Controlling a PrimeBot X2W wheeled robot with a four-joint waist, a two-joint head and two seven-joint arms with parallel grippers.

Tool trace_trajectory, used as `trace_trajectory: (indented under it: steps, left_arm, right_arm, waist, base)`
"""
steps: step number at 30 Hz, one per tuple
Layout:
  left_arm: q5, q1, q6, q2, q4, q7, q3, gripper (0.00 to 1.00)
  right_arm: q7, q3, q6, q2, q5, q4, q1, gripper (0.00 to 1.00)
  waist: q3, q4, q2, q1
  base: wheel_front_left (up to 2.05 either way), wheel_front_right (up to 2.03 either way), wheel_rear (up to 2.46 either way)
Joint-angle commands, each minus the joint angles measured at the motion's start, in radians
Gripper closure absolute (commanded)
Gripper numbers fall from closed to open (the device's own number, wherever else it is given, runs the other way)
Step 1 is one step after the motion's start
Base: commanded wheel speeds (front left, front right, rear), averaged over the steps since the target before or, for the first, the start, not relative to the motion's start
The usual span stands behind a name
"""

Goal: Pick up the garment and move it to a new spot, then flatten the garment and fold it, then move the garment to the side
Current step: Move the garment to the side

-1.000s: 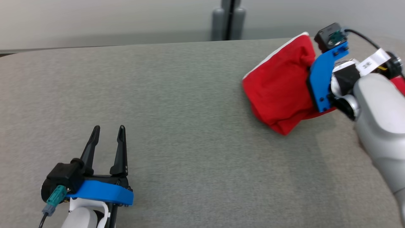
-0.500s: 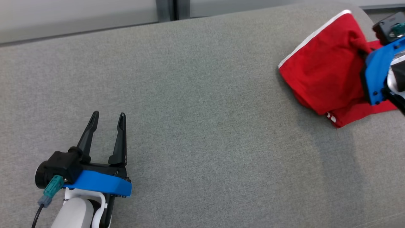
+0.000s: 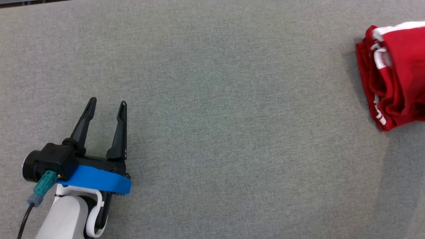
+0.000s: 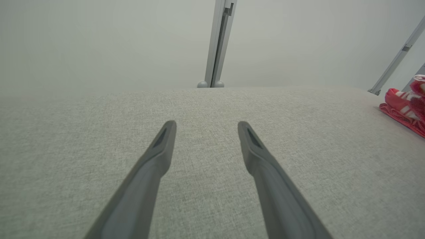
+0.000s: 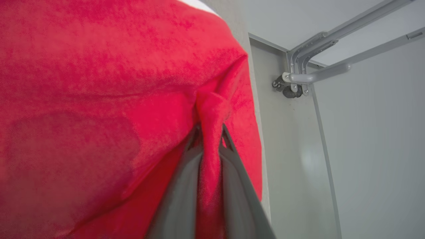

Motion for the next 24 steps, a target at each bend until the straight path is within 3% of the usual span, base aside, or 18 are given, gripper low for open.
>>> trace_trajectory:
  steps: [1,2,3,15,24]
  left_arm:
    - [0.002,-0.015,0.002,0.006,-0.006,0.002,0.0,0.0]
    - [0.002,-0.015,0.002,0.006,-0.006,0.002,0.0,0.0]
    - [0.001,-0.016,0.003,0.007,-0.007,0.002,-0.002,0.0]
    - [-0.021,0.019,0.01,-0.024,0.052,-0.028,-0.015,0.0]
    - [-0.065,0.116,0.022,-0.059,0.113,-0.067,-0.002,0.0]
  right_arm:
    - [-0.019,-0.042,0.0,0.017,-0.024,0.024,0.017,1.0]
    - [-0.019,-0.042,0.0,0.017,-0.024,0.024,0.017,1.0]
    - [-0.046,-0.097,0.0,0.033,-0.06,0.056,0.029,0.0]
    - [-0.288,-0.262,0.0,0.136,-0.159,0.064,0.06,0.0]
    - [-0.432,-0.274,0.0,0.268,-0.052,-0.152,0.272,0.0]
  waist:
    - [0.005,0.008,0.0,-0.0001]
    - [0.005,0.008,0.0,-0.0001]
    - [0.003,0.011,0.0,-0.0001]
    - [-0.112,0.038,0.0,-0.0001]
    - [-0.274,0.086,0.0,-0.0001]
  base:
    - [0.0,0.0,0.0]
    - [0.0,0.0,0.0]
    - [0.0,0.0,0.0]
    - [0.0,0.0,0.0]
    - [0.0,0.0,0.0]
